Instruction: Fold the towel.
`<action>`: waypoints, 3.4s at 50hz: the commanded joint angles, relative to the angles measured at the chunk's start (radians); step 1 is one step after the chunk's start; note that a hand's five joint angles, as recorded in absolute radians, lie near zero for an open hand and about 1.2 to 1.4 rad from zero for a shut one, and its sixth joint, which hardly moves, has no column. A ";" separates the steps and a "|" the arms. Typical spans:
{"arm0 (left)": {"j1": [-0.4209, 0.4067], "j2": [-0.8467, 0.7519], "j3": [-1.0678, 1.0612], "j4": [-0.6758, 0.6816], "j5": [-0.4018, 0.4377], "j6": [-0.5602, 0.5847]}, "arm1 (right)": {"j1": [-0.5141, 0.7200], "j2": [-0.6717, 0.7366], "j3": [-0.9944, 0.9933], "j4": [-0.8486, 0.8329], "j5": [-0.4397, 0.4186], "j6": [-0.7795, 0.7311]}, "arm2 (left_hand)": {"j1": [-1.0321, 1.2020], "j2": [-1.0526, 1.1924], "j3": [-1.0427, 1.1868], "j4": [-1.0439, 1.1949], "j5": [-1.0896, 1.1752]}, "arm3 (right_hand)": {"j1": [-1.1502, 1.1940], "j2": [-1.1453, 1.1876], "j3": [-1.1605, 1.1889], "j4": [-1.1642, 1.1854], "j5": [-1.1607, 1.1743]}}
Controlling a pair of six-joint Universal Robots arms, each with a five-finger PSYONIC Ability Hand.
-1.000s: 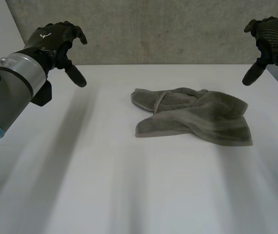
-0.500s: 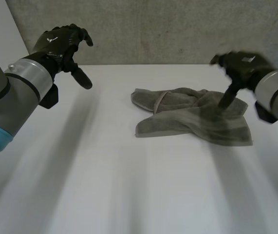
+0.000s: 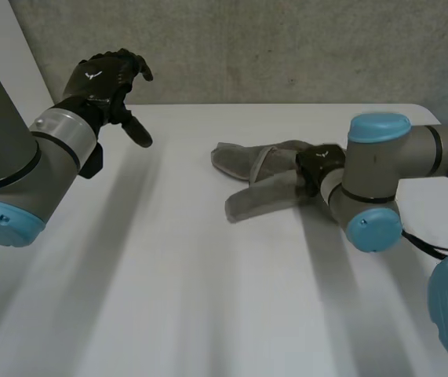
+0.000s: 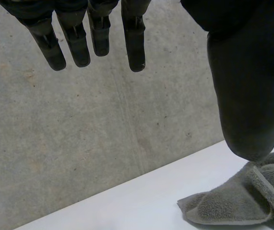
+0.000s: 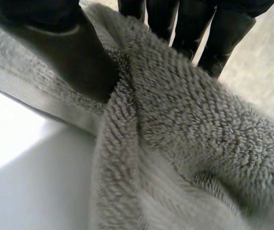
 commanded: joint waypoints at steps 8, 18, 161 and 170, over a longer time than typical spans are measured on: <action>0.022 0.016 0.024 0.007 -0.001 -0.007 | 0.225 -0.301 -0.105 -0.010 -0.003 0.023 | -0.065 -0.052 -0.066 -0.070 -0.036 | 0.078 0.103 0.104 0.086 0.085; 0.101 0.065 0.027 0.009 -0.003 -0.012 | 0.512 -0.140 0.045 0.001 -0.095 0.115 | -0.065 -0.052 -0.066 -0.070 -0.036 | -0.712 -0.687 -0.686 -0.704 -0.705; -0.138 0.013 -0.599 0.080 0.105 0.298 | -0.289 -0.012 0.190 -0.105 -0.294 -0.453 | -0.036 -0.022 -0.036 -0.041 -0.007 | -0.622 -0.597 -0.597 -0.615 -0.615; -0.135 0.013 -0.599 0.078 0.105 0.298 | -0.284 -0.012 0.187 -0.105 -0.293 -0.450 | -0.036 -0.022 -0.036 -0.041 -0.007 | -0.619 -0.594 -0.594 -0.612 -0.612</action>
